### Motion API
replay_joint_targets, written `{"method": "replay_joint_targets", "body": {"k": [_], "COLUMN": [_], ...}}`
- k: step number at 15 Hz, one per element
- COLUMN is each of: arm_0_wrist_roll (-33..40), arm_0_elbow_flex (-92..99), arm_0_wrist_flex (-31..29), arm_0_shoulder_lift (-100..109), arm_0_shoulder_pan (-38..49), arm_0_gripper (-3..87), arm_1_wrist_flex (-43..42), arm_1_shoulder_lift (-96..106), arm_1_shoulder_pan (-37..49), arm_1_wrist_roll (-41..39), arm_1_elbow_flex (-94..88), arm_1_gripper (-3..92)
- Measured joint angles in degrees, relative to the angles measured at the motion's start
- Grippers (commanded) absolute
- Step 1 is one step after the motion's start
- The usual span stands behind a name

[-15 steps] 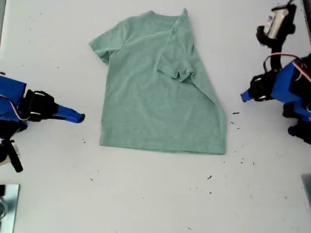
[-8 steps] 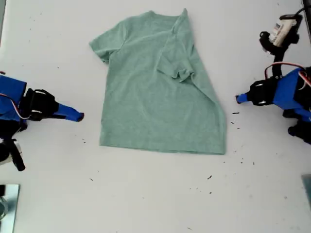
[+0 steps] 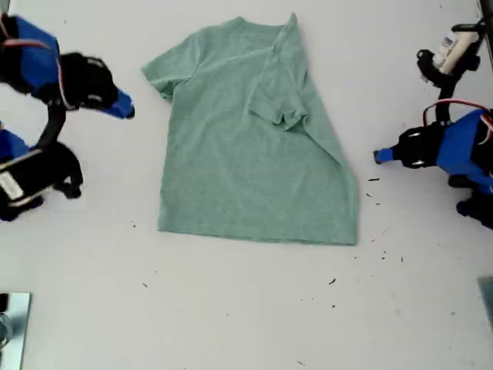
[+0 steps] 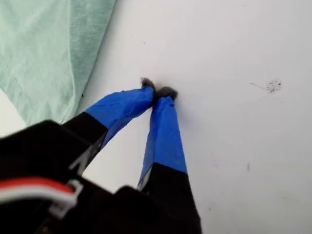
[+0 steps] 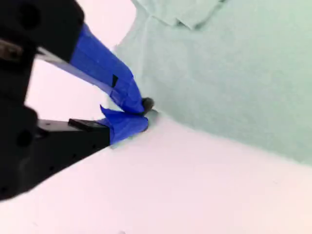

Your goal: Fold t shirt

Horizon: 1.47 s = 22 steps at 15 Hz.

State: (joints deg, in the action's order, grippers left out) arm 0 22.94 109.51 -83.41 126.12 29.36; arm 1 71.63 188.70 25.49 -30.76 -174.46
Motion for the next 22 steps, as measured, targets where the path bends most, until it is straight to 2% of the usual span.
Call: {"method": "replay_joint_targets", "body": {"k": [3,4,5,6,8,12,14,19,20,22], "arm_0_wrist_roll": [12.83,15.29,16.79,17.84,19.86,21.01,22.15,23.82,23.12,22.06], "arm_0_elbow_flex": [-24.35,-28.21,-29.44,-29.88,-29.97,-28.65,-24.7,-13.97,-14.15,-14.06], "arm_0_wrist_flex": [-6.77,-6.5,-7.56,-7.56,-7.56,-5.8,-1.23,16.35,18.02,20.21], "arm_0_shoulder_lift": [-19.34,-22.85,-24.7,-25.14,-25.22,-29.09,-33.05,-46.05,-48.87,-53.7], "arm_0_shoulder_pan": [14.06,17.49,19.16,19.42,19.42,21.88,25.14,29.27,28.3,27.07], "arm_0_gripper": [-0.3,9.4,24.0,31.7,33.9,32.9,32.2,28.6,25.4,2.7], "arm_1_wrist_flex": [0.44,0.44,0.44,0.44,0.44,0.44,0.88,1.58,1.58,1.67], "arm_1_shoulder_lift": [1.67,1.67,1.67,1.76,1.93,2.29,2.99,4.22,4.31,5.01], "arm_1_shoulder_pan": [0.0,0.0,0.0,0.0,0.0,-0.09,-0.44,-0.88,-0.88,-0.88], "arm_1_wrist_roll": [0.0,0.0,0.0,0.0,0.0,0.0,0.0,0.0,0.0,0.0], "arm_1_elbow_flex": [0.0,0.0,0.0,-0.09,-0.09,-0.09,-0.09,-0.26,-0.35,-0.35], "arm_1_gripper": [2.4,2.4,2.4,2.4,2.4,2.4,2.4,2.4,2.4,2.4]}}
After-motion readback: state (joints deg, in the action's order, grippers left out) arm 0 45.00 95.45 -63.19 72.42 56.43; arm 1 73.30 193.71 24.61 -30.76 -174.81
